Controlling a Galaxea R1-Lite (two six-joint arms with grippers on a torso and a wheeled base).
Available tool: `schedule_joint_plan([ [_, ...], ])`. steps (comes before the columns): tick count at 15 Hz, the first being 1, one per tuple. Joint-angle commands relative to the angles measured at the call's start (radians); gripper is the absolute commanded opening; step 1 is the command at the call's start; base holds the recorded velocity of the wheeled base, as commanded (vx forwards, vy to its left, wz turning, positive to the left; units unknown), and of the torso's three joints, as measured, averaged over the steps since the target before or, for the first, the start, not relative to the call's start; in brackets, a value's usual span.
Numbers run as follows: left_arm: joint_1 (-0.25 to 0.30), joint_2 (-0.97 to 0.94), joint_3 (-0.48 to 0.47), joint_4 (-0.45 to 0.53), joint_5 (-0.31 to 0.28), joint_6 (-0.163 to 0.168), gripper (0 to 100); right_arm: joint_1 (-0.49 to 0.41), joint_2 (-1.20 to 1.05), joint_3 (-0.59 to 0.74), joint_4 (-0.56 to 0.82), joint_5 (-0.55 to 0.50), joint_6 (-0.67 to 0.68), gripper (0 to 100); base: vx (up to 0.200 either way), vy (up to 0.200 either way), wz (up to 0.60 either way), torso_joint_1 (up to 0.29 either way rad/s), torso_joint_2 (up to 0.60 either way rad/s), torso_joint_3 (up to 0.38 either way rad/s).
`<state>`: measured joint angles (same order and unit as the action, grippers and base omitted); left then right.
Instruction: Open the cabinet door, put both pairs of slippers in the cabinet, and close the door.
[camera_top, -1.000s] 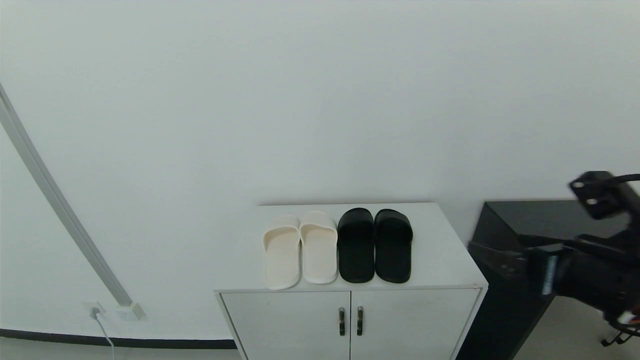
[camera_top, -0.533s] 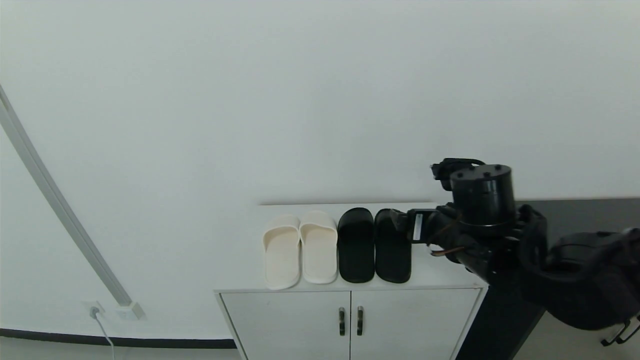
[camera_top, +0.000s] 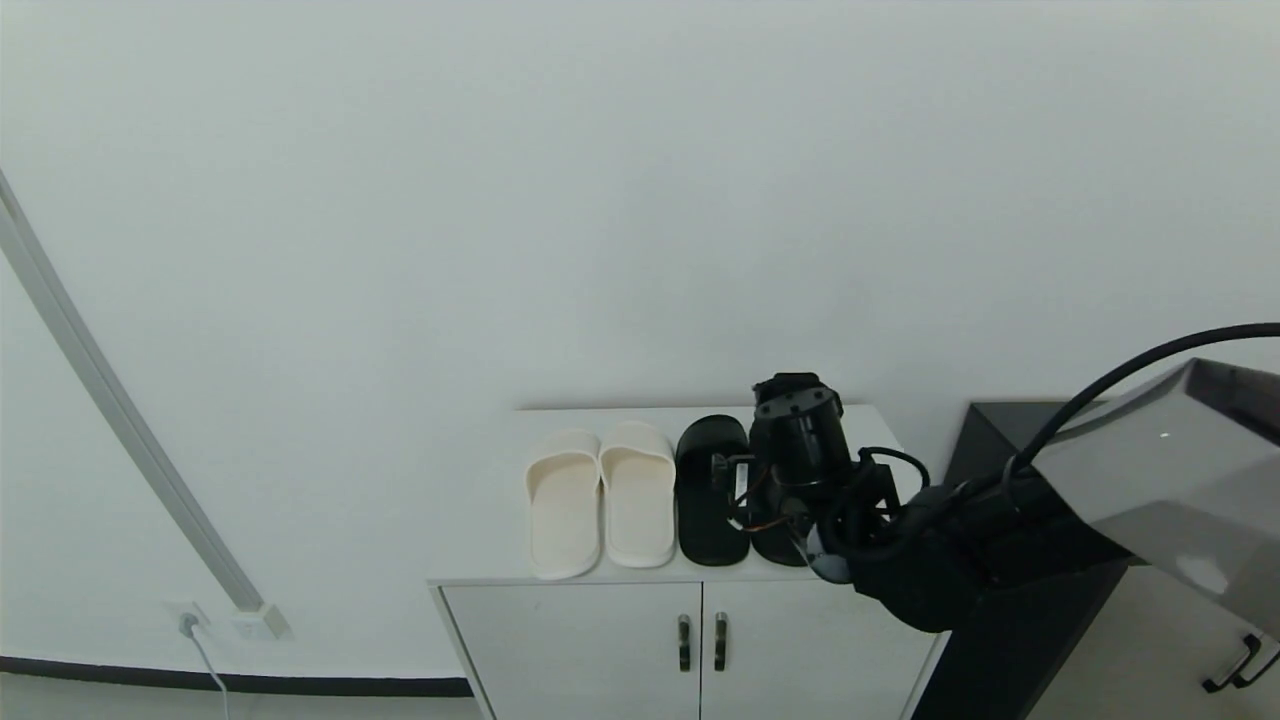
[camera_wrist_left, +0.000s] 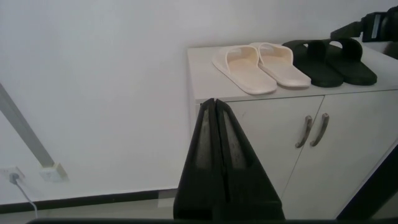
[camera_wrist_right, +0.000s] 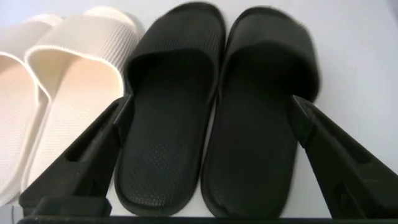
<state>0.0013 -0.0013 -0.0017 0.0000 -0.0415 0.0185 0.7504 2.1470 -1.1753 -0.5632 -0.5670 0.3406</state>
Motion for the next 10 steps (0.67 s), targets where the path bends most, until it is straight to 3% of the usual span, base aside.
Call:
schedule_joint_plan([
  [1, 0.0, 0.001, 0.0, 0.0, 0.0, 0.0, 0, 0.0, 0.088, -0.041, 0.0, -0.001, 0.009, 100, 0.0, 0.0, 0.0, 0.0, 0.0, 0.0],
  [10, 0.0, 0.001, 0.0, 0.0, 0.0, 0.0, 0, -0.048, 0.205, -0.19, 0.002, -0.005, 0.0, 100, 0.0, 0.0, 0.0, 0.0, 0.0, 0.0],
])
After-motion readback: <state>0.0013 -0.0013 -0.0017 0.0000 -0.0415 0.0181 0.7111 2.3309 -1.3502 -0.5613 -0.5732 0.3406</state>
